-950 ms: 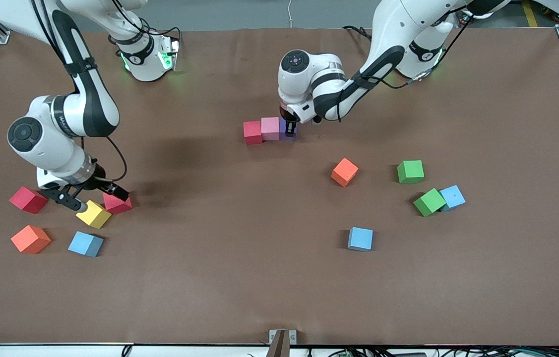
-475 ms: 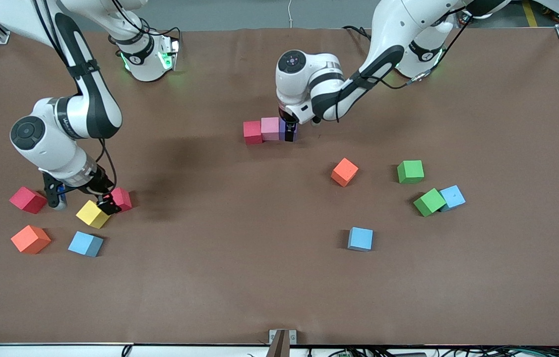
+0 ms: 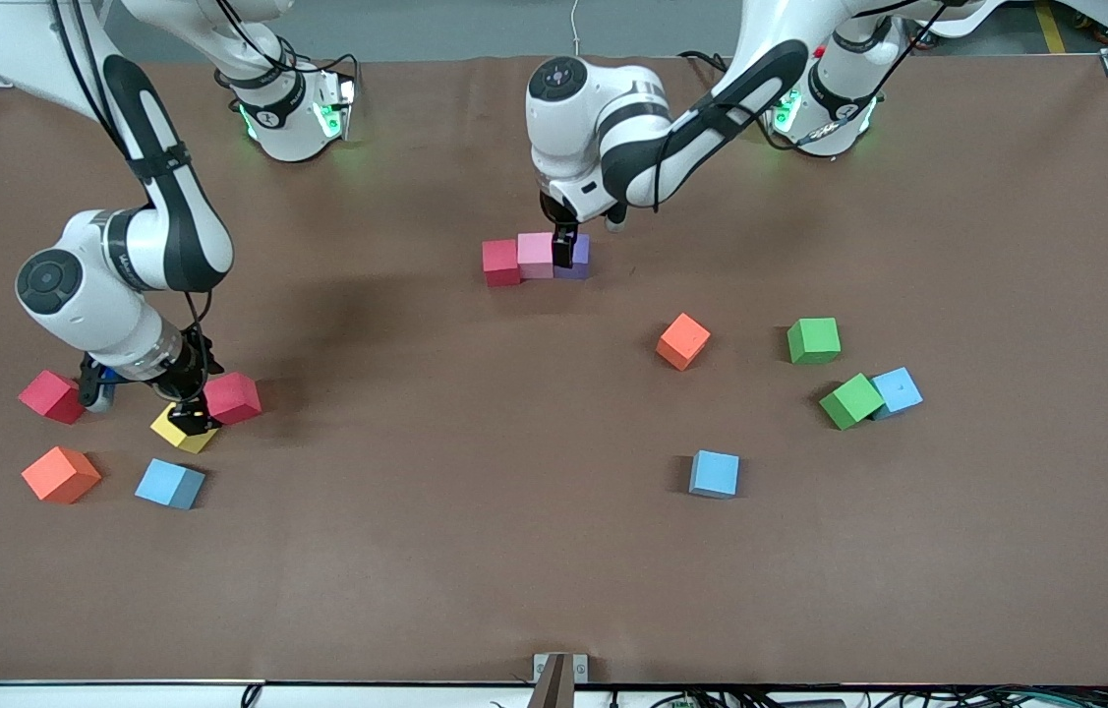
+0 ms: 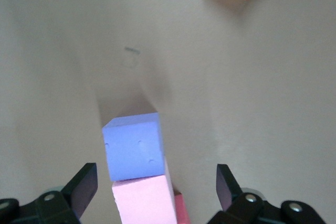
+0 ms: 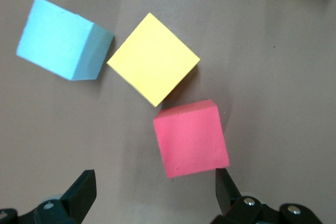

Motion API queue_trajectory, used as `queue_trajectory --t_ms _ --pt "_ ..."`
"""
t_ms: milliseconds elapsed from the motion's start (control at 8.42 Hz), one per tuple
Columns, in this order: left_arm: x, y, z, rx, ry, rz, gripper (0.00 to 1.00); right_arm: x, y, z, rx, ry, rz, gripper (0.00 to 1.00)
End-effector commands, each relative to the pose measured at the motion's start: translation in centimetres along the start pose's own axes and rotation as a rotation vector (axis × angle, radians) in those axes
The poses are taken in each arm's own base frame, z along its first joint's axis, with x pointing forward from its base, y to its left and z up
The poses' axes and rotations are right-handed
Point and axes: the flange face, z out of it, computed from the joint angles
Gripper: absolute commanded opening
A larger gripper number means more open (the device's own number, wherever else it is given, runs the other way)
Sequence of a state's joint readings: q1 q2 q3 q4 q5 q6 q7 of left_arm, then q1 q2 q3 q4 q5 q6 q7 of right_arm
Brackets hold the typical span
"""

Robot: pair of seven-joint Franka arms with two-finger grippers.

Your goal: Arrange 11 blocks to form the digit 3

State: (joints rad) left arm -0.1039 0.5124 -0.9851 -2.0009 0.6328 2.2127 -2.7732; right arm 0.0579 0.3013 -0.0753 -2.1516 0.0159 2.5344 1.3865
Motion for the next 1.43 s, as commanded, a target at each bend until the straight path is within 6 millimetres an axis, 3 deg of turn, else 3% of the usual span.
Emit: queue_trajectory --t_ms 0,238,594,832,1069,1307 --pt "4.1 2.4 -1.6 -0.034 0.026 -0.069 1.0 -0.1 -0.1 1.7 -0.025 0.011 -0.008 1.0" --pt "8.5 5.4 -0.9 -0.017 0.039 0.041 1.0 1.0 0.4 2.1 -0.061 0.013 -0.074 1.0" --pt "17.4 10.9 0.0 0.002 0.031 0.132 1.0 1.4 0.5 2.4 -0.075 0.01 -0.068 1.0" --pt "20.2 12.4 1.5 0.013 0.03 0.237 1.0 1.4 0.0 2.8 -0.071 0.012 -0.063 1.0" --pt "25.6 17.3 2.8 -0.004 0.019 0.179 1.0 1.5 0.0 3.9 -0.086 0.01 -0.07 1.0" --pt "31.8 19.1 4.6 0.02 0.049 0.133 1.0 1.5 0.2 4.6 -0.098 0.008 -0.07 1.0"
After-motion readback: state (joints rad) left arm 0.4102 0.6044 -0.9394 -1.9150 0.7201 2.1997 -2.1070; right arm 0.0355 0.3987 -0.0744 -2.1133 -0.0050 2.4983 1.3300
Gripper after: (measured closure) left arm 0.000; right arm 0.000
